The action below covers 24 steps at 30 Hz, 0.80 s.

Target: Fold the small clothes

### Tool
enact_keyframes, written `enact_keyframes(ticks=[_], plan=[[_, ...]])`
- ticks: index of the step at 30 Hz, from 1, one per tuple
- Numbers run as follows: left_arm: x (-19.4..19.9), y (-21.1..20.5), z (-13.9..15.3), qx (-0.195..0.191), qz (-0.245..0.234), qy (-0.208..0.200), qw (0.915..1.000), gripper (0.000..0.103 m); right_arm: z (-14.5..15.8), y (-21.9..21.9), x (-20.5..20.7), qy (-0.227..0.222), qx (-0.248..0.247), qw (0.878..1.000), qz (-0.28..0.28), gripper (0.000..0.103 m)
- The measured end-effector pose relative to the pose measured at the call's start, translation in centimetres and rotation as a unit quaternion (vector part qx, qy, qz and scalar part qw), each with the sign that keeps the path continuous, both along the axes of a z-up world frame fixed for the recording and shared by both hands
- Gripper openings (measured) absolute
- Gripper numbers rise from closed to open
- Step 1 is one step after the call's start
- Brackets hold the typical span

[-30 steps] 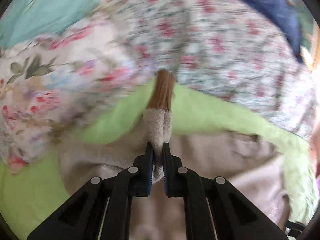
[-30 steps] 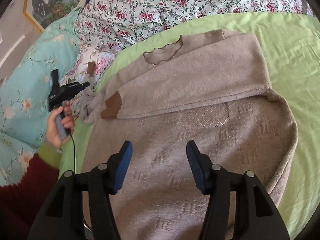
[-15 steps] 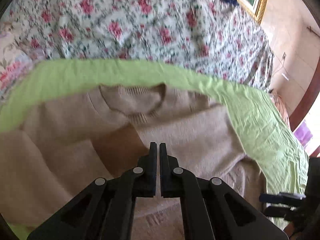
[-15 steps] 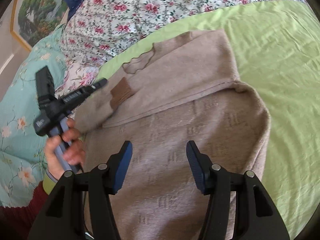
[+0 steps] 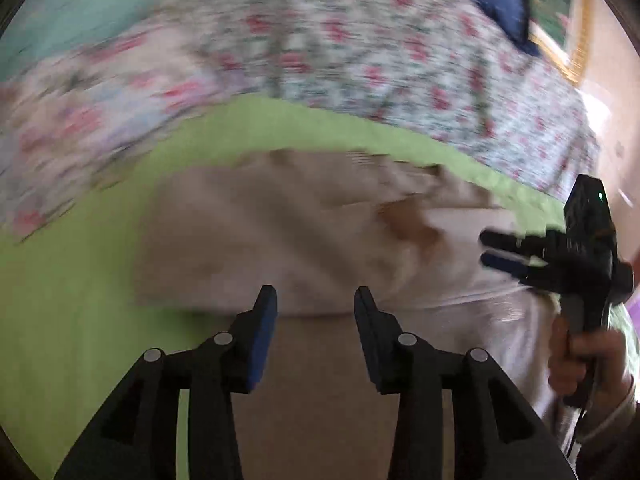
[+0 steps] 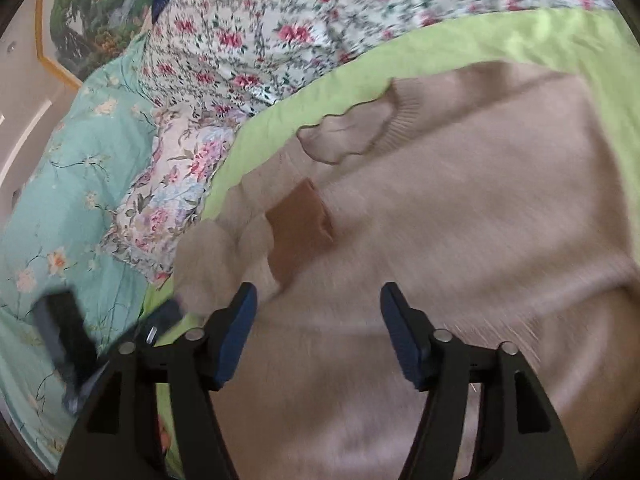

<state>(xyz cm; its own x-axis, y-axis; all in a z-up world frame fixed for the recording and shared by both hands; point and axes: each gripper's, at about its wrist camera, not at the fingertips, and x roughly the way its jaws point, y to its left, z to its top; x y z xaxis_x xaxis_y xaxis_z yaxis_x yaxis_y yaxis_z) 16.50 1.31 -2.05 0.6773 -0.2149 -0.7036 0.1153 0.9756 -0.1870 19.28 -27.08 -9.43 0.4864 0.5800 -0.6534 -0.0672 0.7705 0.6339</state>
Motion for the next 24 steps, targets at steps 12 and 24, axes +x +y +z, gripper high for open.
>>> enact_keyframes(ticks=[12,24], plan=[[4.5,5.3,-5.4,-0.005,0.098,0.071,0.9926,0.042,1.9,3.3,3.6,-0.036,0.009,0.999,0.018,0.009],[7.9,3.3,-5.5,0.021,0.100,0.062,0.9928,0.047,2.4,-11.9,-0.7,-0.054,-0.045,0.987,-0.146,0.009]])
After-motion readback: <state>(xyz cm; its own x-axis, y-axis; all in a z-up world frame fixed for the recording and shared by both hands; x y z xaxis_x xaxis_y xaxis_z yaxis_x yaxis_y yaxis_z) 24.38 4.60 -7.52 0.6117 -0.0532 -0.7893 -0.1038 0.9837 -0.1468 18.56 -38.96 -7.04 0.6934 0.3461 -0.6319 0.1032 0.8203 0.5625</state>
